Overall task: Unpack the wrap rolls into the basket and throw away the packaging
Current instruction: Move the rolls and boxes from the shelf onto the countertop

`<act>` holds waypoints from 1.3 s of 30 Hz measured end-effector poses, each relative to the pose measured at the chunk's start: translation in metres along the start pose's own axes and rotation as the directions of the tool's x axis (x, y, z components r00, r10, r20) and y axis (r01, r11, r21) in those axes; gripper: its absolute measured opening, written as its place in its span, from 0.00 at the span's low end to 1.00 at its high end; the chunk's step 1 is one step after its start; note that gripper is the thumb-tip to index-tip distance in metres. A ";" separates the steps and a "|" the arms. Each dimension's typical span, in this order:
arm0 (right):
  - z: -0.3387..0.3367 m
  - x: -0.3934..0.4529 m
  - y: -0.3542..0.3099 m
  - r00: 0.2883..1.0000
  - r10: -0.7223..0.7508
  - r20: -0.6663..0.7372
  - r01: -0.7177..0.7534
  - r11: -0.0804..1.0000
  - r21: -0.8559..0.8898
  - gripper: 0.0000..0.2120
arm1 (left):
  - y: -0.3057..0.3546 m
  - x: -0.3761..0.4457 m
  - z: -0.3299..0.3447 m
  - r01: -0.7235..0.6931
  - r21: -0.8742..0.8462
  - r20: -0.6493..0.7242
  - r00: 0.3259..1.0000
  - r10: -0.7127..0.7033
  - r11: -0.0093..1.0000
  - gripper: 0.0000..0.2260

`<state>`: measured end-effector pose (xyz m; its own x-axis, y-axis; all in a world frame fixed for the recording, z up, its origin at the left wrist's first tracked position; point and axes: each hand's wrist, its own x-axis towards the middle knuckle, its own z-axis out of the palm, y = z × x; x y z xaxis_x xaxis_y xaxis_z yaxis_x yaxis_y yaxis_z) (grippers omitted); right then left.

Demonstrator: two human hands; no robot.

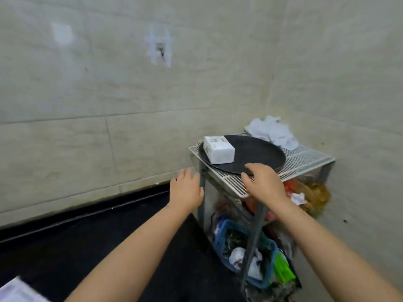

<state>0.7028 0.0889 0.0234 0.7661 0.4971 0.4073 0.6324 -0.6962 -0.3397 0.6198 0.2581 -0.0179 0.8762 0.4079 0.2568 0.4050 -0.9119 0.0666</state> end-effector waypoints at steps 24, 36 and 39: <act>0.111 0.254 0.025 0.850 0.074 0.521 -0.101 0.995 0.024 0.31 | 0.028 0.136 0.074 0.017 -0.066 0.171 0.985 -0.005 0.998 0.21; 0.126 0.282 0.044 0.846 -0.007 0.533 -0.102 0.980 0.174 0.39 | 0.048 0.108 0.086 0.404 -0.025 0.099 0.911 -0.400 0.914 0.26; 0.127 0.278 0.043 0.867 -0.071 0.493 -0.033 0.980 0.198 0.39 | 0.036 0.081 0.087 0.565 -0.018 0.119 0.820 -0.560 0.825 0.25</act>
<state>0.9571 0.2631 0.0146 0.6759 0.7358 -0.0411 0.6171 -0.5956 -0.5144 0.7280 0.2624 -0.0783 0.5231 0.8503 0.0585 0.8245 -0.5222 0.2179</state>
